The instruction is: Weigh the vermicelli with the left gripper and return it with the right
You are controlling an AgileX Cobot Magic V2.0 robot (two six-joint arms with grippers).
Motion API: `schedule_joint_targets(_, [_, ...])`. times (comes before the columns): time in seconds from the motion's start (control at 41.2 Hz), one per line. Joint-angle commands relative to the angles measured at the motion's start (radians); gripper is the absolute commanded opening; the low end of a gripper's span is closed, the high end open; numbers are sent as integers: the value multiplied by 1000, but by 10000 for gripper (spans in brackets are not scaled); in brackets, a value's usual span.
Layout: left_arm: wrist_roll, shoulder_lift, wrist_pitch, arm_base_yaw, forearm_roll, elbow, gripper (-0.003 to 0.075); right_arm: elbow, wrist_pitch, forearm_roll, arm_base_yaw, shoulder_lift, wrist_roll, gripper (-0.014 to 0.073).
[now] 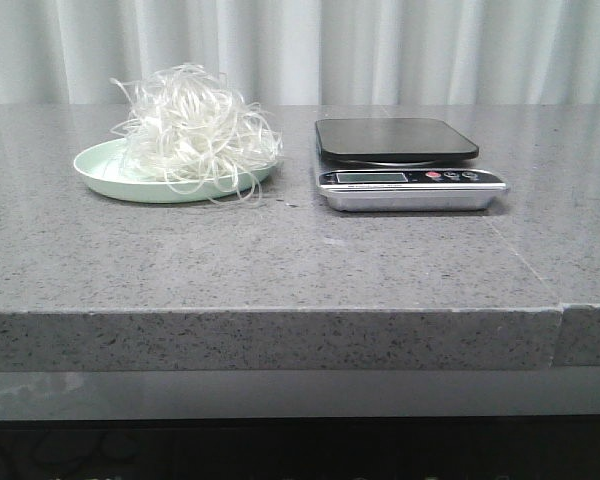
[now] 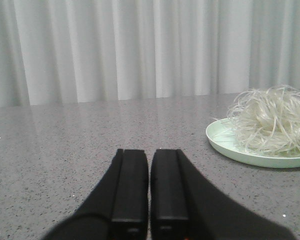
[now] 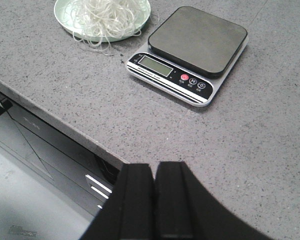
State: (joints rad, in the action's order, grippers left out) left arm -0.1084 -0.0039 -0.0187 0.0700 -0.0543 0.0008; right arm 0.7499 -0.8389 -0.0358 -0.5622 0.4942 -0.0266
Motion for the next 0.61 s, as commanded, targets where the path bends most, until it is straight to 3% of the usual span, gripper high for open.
schedule_joint_targets(0.0, [6,-20,-85,-1,-8,8,141,-16,99,-20,45,-45,0,151])
schedule_joint_targets(0.364, [6,-20,-85,-1,-8,8,141,-466,607,-21,428,-393,0,151])
schedule_joint_targets(0.583, [6,-20,-85,-1,-8,8,141,-691,797,-20,508,-516,-1,151])
